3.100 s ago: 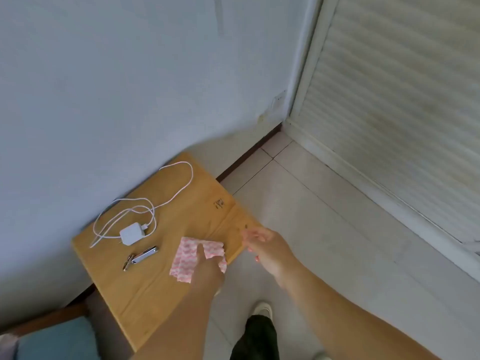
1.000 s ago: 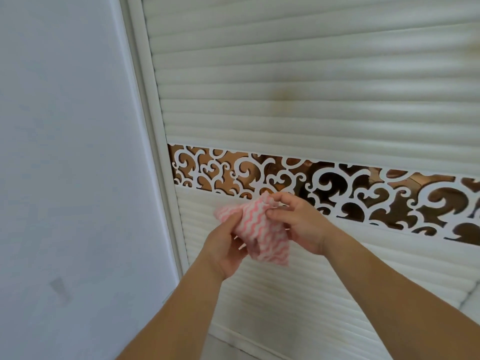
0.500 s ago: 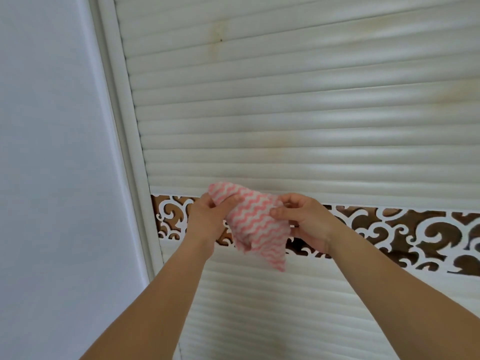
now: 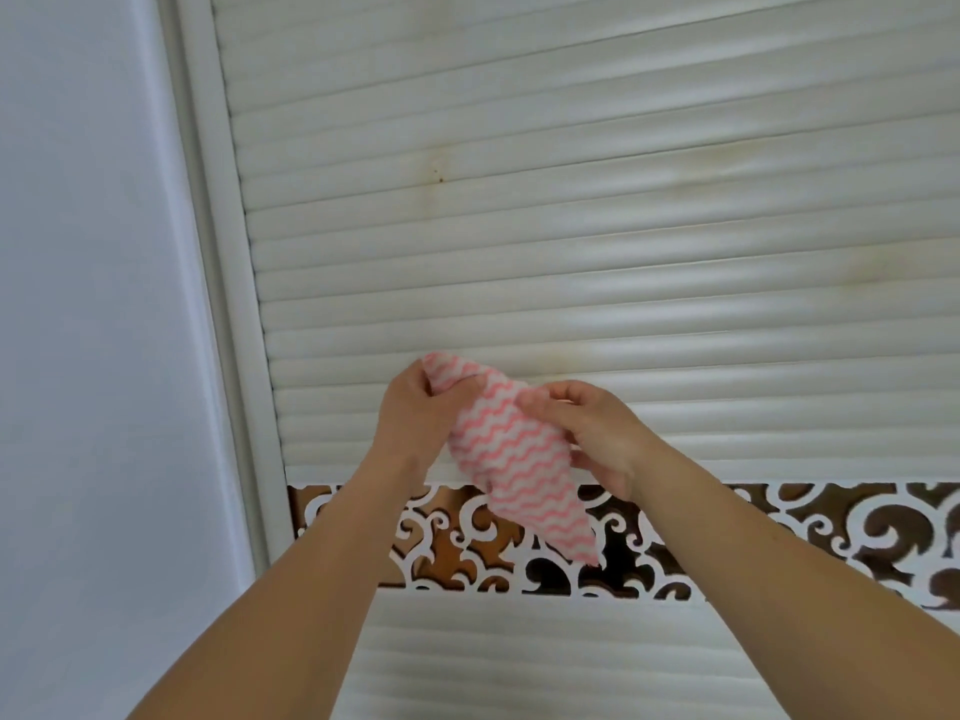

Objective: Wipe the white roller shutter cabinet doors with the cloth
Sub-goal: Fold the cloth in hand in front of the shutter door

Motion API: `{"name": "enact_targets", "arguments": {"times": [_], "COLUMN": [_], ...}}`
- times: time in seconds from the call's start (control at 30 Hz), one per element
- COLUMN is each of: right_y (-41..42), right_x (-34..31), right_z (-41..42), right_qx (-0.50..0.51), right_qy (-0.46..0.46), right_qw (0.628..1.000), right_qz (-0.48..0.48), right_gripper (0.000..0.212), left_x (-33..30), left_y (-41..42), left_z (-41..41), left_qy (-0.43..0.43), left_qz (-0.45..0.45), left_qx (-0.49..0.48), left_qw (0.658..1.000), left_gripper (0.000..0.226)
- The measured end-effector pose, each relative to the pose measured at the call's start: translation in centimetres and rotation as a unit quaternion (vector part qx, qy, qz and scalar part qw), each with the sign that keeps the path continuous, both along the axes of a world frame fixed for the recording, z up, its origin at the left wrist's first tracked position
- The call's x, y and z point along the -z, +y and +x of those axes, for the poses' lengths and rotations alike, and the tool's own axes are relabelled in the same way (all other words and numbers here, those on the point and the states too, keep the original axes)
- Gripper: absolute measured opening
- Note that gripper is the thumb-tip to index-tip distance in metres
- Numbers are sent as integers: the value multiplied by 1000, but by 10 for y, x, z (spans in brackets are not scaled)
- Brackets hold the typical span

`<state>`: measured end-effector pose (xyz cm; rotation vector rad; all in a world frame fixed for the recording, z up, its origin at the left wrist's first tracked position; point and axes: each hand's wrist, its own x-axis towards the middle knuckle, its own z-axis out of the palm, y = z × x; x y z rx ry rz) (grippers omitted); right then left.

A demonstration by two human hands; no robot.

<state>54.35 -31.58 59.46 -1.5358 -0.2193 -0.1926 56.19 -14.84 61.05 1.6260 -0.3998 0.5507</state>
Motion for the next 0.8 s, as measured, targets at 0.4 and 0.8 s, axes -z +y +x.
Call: {"name": "enact_targets", "arguments": {"times": [0.4,0.8], "right_y": [3,-25], "right_x": [-19,-38], "right_z": [10,22], "right_qx": [-78,34], "right_qy": [-51,-44], "right_qw": [986,998], "right_qz": [-140,-12], "right_gripper": [40,13], "left_x": [-3,19], "left_y": [5,-6], "left_z": [7,17], "left_qy": [115,232], "left_qz": [-22,53], "left_qx": [245,254], "left_qw": [963,938], "left_gripper": [40,31]}}
